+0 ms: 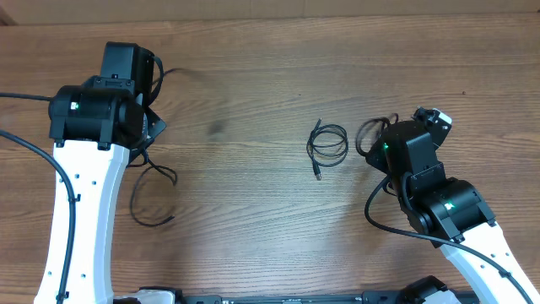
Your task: Untangle cables
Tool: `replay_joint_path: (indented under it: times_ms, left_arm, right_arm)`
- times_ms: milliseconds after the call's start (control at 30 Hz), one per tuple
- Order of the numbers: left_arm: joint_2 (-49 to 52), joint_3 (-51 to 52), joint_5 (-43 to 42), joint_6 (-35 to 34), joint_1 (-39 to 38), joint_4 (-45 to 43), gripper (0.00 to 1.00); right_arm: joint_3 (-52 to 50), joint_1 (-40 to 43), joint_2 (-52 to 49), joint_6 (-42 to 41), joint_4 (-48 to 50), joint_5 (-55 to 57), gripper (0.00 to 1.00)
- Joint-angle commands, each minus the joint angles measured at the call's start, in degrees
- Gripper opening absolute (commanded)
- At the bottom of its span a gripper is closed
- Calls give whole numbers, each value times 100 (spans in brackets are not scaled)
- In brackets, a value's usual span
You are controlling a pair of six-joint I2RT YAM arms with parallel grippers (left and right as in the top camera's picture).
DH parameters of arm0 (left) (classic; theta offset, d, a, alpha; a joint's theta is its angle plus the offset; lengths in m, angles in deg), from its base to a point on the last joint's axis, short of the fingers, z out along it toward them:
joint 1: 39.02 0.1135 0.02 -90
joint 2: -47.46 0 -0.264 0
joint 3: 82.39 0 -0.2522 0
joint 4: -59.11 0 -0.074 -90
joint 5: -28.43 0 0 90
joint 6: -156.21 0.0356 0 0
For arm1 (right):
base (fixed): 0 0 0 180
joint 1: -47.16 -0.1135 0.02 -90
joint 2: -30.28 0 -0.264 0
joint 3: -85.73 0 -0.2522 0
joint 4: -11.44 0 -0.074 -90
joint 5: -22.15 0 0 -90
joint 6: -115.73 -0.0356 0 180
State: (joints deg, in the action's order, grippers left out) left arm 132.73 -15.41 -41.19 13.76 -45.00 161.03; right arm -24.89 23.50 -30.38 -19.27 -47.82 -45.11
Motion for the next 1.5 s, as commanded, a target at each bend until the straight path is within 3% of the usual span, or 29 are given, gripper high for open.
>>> replay_joint_path:
  times_ms: [0, 133, 400, 633, 900, 967, 1133, 1167, 1200, 1267, 1367, 1467]
  left_arm:
    - [22, -85, 120, -160, 7, -9, 4]
    - [22, -85, -568, -28, -7, -181, 4]
    - [90, -15, -3724, 2420, -273, -1134, 4]
    - [341, -11, -2935, 2280, -472, -922, 4]
    - [968, -11, -3552, 2444, -608, -824, 4]
    - [1123, -11, -3698, 2618, -662, -826, 13]
    - [1294, -11, -3768, 2693, -697, -826, 21]
    - [1296, -11, -3829, 2741, -697, -837, 27]
    - [1294, -13, -3866, 2767, -697, -846, 42]
    - [1285, -24, -3869, 2765, -697, -846, 83]
    - [1266, -140, -3871, 2761, -616, -798, 100]
    - [1213, -376, -3893, 2756, -466, -678, 100]
  right_arm:
    - [146, 15, 24, -22, 42, 269, 4]
    - [146, 15, 20, -20, 170, -199, 4]
    - [146, 15, 20, -17, 831, -1569, 4]
    - [146, 15, 20, -20, 898, -1639, 4]
    - [146, 15, 20, -20, 894, -1644, 4]
    - [144, 15, 20, -20, 894, -1644, 4]
    - [144, 15, 20, -20, 839, -1648, 4]
    - [144, 15, 13, -20, 828, -1648, 4]
    - [144, 15, 13, -22, 815, -1655, 4]
    - [136, 15, 9, -24, 811, -1716, 4]
    - [133, 15, -4, -28, 811, -1775, 4]
    - [133, 15, -109, -22, 811, -1598, 4]
